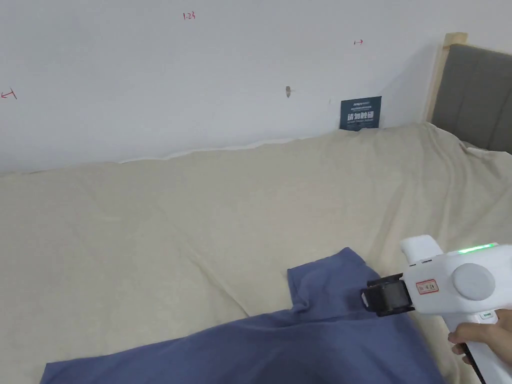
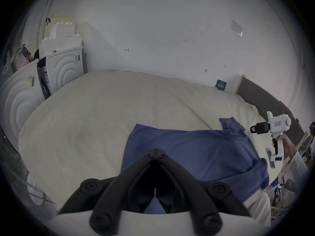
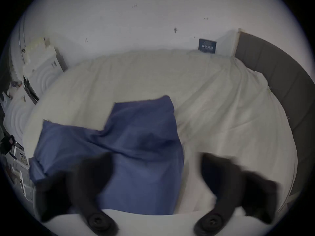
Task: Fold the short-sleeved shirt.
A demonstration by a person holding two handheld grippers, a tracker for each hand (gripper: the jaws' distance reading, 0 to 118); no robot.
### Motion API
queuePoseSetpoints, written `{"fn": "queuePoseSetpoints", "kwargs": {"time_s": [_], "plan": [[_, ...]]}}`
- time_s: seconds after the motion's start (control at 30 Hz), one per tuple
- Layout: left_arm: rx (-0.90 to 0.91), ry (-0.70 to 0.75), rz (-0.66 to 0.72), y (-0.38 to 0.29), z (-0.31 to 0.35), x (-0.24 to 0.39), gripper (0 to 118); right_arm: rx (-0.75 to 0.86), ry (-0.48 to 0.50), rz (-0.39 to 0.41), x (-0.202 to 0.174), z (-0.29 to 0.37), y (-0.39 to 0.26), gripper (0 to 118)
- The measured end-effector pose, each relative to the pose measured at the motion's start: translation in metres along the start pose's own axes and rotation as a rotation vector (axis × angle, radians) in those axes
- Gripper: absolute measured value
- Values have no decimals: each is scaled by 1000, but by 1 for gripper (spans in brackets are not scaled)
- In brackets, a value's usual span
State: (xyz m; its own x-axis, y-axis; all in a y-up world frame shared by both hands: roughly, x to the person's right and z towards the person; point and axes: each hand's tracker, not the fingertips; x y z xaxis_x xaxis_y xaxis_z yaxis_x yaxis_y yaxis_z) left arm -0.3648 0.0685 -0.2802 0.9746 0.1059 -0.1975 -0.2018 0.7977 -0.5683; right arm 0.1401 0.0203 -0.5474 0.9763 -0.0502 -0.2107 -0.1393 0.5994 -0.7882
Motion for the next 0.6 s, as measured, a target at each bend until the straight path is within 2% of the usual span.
{"fn": "queuePoseSetpoints", "kwargs": {"time_s": [0.07, 0.13, 0.23, 0.3, 0.33, 0.37, 0.4, 0.43, 0.5, 0.53, 0.6], "plan": [[-34, -10, 4, -2, -10, -8, 0, -14, 37, -82, 13, -19, 9, 117], [-78, -36, -1, -5, -18, -11, 0, -50, 23, -160, 20, -38, 14, 114], [-90, -13, -6, -8, -22, -6, 0, -89, -35, -159, 23, -62, 8, 112], [-106, -14, -13, -9, -26, -5, 0, -162, -15, -174, 20, -71, 0, 103], [-113, -16, -19, -10, -28, -5, 0, -113, -70, -113, 13, -67, -5, 101], [-121, -17, -25, -11, -30, -4, 0, -96, -63, -84, 9, -63, -5, 100], [-128, -13, -31, -12, -32, -4, 0, -101, -72, -99, 8, -60, -4, 95], [-136, -10, -40, -9, -30, 7, 0, -95, -73, -109, 8, -54, -2, 76], [-144, -4, -48, -9, -34, 10, 0, -63, -87, -104, 13, -43, 4, 31], [-149, -3, -45, -9, -37, 10, 0, -72, -100, -87, 12, -41, 7, 15], [-155, -8, -31, -11, -40, 2, 0, -107, -74, -74, 11, -40, 9, 6]]}}
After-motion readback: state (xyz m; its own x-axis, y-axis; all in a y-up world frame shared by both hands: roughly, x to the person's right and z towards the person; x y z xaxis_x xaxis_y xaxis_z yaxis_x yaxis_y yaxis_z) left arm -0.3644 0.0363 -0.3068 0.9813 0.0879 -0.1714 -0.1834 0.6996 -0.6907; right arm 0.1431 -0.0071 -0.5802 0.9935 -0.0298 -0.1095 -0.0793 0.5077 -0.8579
